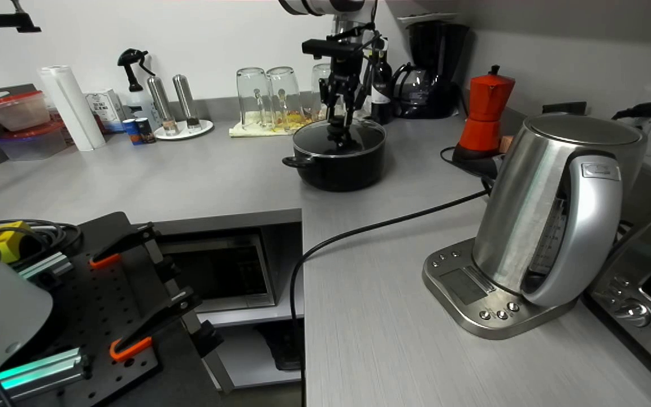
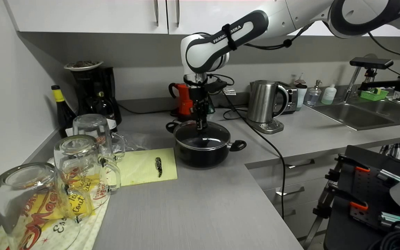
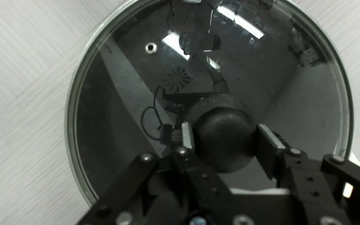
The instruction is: Place the lid on the pot
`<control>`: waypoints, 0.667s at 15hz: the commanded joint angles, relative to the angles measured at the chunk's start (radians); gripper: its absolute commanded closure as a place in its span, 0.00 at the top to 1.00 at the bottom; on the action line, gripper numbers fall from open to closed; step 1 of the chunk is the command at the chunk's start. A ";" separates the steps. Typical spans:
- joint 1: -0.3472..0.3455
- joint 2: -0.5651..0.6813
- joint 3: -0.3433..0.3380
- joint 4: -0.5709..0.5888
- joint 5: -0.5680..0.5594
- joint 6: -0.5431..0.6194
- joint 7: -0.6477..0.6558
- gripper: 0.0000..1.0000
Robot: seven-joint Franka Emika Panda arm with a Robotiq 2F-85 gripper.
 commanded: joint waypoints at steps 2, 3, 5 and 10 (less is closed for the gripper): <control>-0.020 -0.065 0.006 -0.089 0.028 0.026 -0.019 0.25; -0.021 -0.068 0.006 -0.094 0.028 0.029 -0.018 0.25; -0.022 -0.077 0.003 -0.110 0.024 0.038 -0.016 0.25; -0.003 -0.080 -0.010 -0.121 -0.002 0.037 -0.004 0.25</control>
